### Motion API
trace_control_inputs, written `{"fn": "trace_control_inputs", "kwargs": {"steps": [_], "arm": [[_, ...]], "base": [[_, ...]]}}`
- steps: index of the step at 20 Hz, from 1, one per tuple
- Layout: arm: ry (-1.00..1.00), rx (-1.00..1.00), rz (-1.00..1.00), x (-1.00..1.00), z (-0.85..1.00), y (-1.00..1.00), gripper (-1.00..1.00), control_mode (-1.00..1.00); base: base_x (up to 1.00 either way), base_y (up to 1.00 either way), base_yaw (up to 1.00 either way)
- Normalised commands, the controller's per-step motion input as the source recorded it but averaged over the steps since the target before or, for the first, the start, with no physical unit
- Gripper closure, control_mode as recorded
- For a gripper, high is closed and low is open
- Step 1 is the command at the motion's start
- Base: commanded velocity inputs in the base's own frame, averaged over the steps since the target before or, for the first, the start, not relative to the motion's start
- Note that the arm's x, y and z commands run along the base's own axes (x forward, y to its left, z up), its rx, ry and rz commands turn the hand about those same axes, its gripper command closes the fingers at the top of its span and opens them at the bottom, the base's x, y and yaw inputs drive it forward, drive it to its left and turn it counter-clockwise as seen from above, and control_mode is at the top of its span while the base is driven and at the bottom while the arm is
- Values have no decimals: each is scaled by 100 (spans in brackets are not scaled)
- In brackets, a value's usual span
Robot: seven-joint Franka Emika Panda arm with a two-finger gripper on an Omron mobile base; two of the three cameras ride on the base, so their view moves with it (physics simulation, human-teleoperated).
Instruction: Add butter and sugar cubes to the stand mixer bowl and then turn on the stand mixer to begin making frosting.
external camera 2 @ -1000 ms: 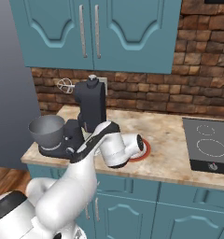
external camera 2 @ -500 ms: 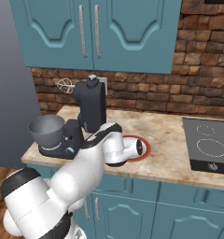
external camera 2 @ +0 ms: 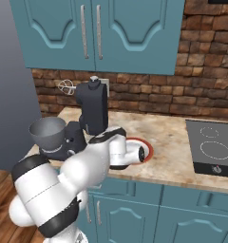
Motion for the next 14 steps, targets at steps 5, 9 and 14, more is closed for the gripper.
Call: {"fn": "trace_control_inputs", "kwargs": {"steps": [5,9,14], "arm": [[-7,0,-3,15,-16,0,-100,-100],[-8,0,-4,12,-17,0,-100,-100],[-7,0,-5,25,-13,0,-100,-100]], "base": [[0,0,0],[0,0,0],[0,0,0]]}}
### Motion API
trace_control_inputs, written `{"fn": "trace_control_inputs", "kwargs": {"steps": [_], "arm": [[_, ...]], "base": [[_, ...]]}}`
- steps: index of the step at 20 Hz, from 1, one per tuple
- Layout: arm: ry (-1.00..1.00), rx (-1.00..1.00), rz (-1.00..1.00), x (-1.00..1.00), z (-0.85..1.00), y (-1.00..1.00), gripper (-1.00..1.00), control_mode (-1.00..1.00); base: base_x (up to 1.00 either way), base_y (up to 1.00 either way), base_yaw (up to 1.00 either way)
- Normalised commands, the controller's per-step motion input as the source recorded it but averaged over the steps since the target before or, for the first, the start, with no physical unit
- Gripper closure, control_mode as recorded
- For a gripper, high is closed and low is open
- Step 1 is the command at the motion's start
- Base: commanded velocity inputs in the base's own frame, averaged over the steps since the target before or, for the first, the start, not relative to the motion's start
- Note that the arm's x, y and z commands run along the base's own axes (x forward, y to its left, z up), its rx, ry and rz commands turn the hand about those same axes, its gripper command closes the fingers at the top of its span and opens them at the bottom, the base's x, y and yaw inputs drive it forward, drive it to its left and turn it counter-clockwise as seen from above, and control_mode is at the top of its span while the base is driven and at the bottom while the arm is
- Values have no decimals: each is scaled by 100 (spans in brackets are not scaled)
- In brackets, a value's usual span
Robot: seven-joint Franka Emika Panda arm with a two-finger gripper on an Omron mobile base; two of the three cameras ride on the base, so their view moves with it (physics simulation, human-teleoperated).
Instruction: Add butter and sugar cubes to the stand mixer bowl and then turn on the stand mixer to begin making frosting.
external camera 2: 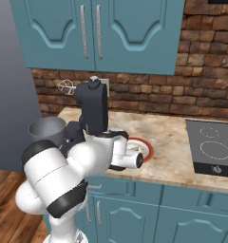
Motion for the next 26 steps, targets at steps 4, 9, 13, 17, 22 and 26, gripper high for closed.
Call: {"fn": "trace_control_inputs", "kwargs": {"steps": [4,9,13,17,22,26], "arm": [[-5,0,-4,33,-9,0,-100,-100],[-4,0,-4,25,-14,0,-100,-100],[-3,0,-2,28,-19,0,-100,-100],[-3,0,-2,29,-17,0,-100,-100],[-1,0,-2,29,-22,0,-100,-100],[0,0,-1,32,-26,0,-100,-100]], "base": [[0,0,0],[0,0,0],[0,0,0],[0,0,0],[0,0,0],[0,0,0]]}}
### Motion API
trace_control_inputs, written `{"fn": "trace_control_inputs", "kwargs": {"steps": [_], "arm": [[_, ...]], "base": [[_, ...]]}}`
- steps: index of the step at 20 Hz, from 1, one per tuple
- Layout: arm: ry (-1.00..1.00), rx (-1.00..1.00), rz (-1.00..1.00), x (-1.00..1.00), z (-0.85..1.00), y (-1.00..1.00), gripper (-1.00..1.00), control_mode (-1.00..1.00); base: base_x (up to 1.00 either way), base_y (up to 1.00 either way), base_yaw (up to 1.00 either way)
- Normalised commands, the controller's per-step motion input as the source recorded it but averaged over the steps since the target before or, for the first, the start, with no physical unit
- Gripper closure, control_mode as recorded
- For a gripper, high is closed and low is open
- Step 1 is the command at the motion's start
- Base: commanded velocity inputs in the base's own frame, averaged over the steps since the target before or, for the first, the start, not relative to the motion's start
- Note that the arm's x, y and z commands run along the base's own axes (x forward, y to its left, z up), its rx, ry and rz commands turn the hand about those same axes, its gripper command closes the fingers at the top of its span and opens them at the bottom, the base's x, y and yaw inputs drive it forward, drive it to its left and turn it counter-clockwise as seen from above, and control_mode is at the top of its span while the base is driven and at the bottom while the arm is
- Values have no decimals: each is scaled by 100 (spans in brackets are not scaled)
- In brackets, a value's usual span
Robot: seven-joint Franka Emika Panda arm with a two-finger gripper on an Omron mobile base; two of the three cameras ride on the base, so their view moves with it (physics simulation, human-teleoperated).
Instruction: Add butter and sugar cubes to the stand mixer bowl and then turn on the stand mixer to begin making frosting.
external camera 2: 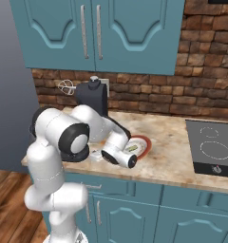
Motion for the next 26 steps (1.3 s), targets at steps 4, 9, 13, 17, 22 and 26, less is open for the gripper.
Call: {"fn": "trace_control_inputs", "kwargs": {"steps": [4,9,13,17,22,26], "arm": [[0,0,0,23,-21,0,-100,-100],[0,0,0,11,-31,-1,-100,-100],[0,0,0,1,-40,-4,-100,-100],[3,0,0,0,-54,-9,-100,-100],[8,0,0,0,-63,-3,100,-100],[15,0,0,0,-64,0,100,-100]], "base": [[0,0,0],[0,0,0],[0,0,0],[0,0,0],[0,0,0],[0,0,0]]}}
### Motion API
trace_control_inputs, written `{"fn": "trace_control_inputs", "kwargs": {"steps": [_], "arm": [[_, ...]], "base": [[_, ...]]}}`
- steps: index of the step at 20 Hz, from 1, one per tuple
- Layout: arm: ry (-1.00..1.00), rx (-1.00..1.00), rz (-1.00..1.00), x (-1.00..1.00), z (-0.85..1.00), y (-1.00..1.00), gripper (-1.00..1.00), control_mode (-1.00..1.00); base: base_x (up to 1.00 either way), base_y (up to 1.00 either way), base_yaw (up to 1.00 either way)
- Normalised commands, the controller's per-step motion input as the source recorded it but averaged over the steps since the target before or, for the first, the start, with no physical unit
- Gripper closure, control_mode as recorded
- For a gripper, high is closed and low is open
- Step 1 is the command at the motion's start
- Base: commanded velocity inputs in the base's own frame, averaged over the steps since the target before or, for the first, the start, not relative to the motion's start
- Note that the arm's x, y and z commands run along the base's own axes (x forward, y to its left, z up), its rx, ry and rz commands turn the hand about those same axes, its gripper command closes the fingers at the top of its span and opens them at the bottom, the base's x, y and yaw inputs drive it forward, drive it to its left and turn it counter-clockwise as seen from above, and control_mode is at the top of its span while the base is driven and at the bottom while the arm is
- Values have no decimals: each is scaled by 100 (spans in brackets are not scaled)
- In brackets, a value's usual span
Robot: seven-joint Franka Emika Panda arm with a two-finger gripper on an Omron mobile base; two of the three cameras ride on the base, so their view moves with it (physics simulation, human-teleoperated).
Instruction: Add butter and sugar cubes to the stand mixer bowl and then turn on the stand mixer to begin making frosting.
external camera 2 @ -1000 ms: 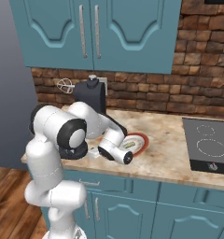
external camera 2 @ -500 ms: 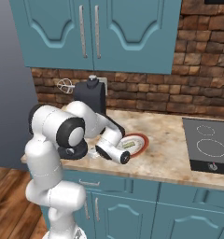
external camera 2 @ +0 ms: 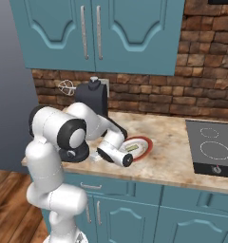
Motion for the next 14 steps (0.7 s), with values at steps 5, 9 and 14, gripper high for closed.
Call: {"fn": "trace_control_inputs", "kwargs": {"steps": [5,9,14], "arm": [[7,0,0,0,-43,0,100,-100],[-4,3,0,-25,15,0,100,-100],[-10,6,0,-60,85,0,100,-100]], "base": [[0,0,0],[0,0,0],[0,0,0]]}}
